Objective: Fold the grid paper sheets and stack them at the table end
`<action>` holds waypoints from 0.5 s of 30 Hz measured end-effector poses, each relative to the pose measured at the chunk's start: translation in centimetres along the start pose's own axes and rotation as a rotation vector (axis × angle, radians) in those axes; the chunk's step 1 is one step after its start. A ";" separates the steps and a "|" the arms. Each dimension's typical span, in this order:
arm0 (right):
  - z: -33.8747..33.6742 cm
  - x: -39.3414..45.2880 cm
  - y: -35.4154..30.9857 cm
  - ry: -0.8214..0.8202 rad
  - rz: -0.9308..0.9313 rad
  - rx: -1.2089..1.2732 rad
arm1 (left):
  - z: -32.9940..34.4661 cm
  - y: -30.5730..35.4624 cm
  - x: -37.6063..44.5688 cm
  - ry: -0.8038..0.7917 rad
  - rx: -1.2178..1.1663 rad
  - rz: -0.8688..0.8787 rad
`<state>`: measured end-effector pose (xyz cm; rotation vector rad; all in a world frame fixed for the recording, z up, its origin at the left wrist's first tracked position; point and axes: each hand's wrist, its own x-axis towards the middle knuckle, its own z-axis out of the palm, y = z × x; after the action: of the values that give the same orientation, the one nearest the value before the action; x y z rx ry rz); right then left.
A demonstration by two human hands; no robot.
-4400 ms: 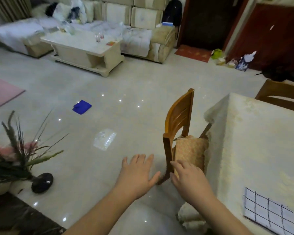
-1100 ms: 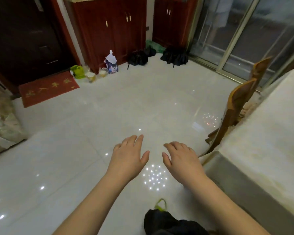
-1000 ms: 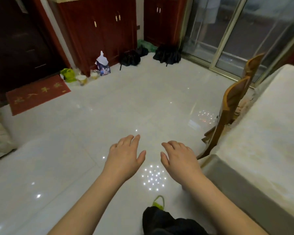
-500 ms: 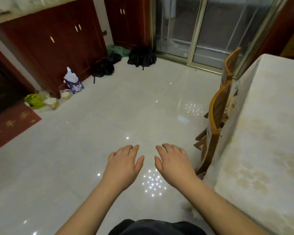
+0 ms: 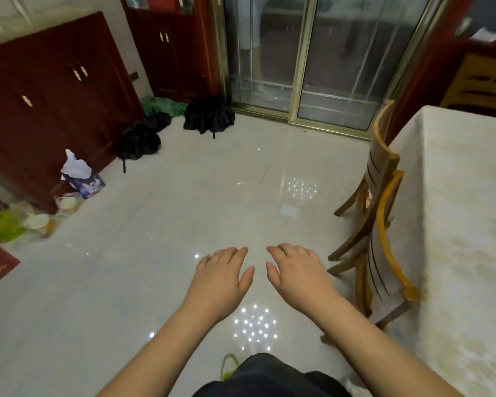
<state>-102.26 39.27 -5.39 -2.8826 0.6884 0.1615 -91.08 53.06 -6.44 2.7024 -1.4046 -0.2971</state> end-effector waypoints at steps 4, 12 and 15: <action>-1.7 4.9 0.4 0.013 0.072 -0.001 | -1.8 -2.6 5.7 0.015 0.034 0.062; -2.8 12.8 4.4 0.003 0.182 0.007 | -3.2 -2.5 17.2 0.006 0.045 0.145; -2.5 16.4 7.5 0.012 0.216 0.049 | -3.0 -1.6 22.6 -0.048 0.047 0.180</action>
<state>-90.92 25.03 -6.34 -2.7596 0.9905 0.1534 -76.50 35.43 -6.75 2.5967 -1.6748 -0.3205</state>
